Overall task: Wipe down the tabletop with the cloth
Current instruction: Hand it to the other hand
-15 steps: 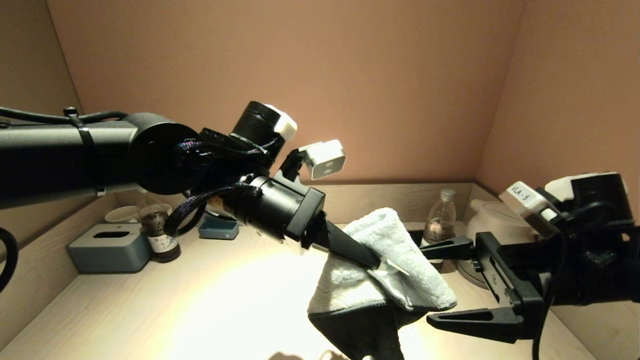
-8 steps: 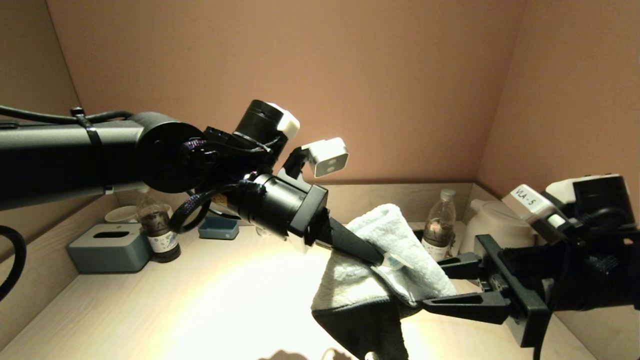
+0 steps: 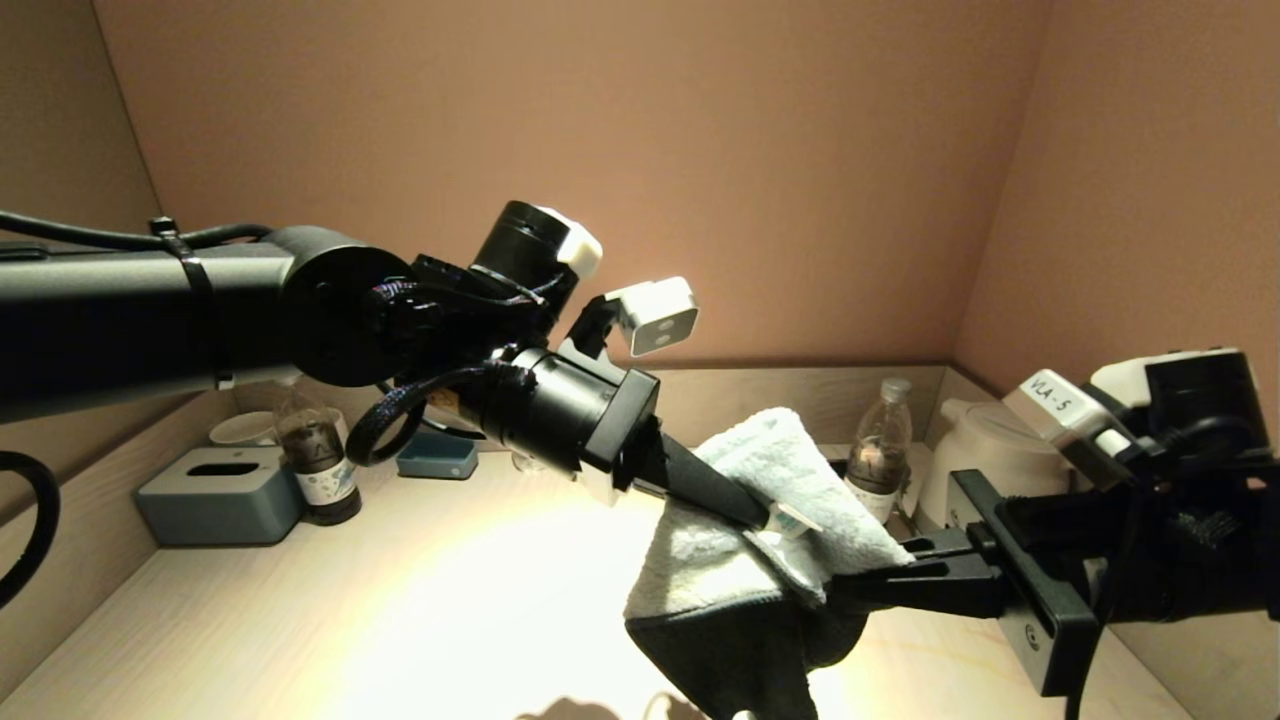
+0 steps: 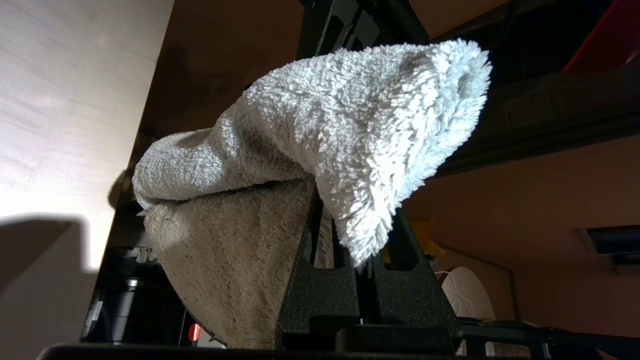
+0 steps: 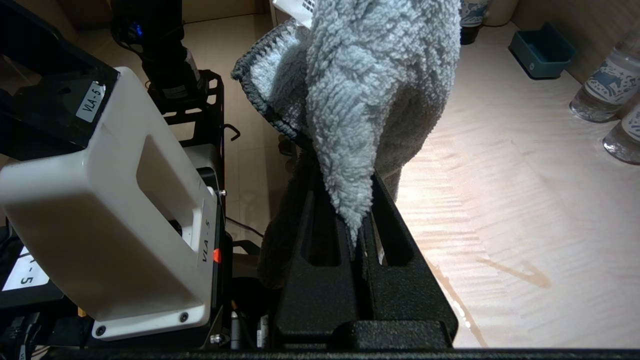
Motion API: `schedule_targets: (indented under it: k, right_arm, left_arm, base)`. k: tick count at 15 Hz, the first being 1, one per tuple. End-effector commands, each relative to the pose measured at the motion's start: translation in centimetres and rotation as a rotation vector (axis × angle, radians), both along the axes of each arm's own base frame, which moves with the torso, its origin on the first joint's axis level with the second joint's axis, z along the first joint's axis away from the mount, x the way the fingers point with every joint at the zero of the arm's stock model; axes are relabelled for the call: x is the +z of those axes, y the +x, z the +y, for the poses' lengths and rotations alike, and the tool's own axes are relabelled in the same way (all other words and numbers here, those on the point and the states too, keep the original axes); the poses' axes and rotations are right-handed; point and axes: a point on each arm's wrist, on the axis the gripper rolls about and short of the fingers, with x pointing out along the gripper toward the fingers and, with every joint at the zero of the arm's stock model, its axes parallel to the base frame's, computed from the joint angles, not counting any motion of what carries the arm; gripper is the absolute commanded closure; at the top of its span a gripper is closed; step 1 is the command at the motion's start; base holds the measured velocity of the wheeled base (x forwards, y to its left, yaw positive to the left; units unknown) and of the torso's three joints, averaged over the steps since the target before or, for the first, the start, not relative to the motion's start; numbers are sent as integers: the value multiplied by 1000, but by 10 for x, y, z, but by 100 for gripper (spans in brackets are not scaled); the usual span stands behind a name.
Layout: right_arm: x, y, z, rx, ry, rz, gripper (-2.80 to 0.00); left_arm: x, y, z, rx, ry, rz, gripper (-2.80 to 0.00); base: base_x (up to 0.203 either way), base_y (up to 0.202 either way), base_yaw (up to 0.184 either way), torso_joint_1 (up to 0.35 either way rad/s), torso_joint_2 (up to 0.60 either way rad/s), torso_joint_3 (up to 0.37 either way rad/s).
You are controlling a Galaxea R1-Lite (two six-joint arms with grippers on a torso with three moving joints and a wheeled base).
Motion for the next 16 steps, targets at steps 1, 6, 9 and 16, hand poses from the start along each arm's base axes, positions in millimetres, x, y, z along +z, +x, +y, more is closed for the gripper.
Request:
schedule_targets:
  k: [1,6,9,16]
  right_arm:
    - [0,0,0,5,3,-4,0]
    - [-1,0,0,5,3,1,0]
    - [0,1,0,5,3,-1,0]
    - [1,0,0,5,3,-4,0]
  left_arm:
    - [-6,3,-2,5,13,5,0]
    - [-10,6,-4,6,11,-4,0]
    - [-7,5,-4,5,6,-11,0]
    - [-3,3,-1,11,5,-28,-280]
  base:
    - [0,0,0,0,0,0]
    - [0,0,0,0,0,0]
    - [0,0,0,0,0,0]
    - [0,0,0,0,0,0]
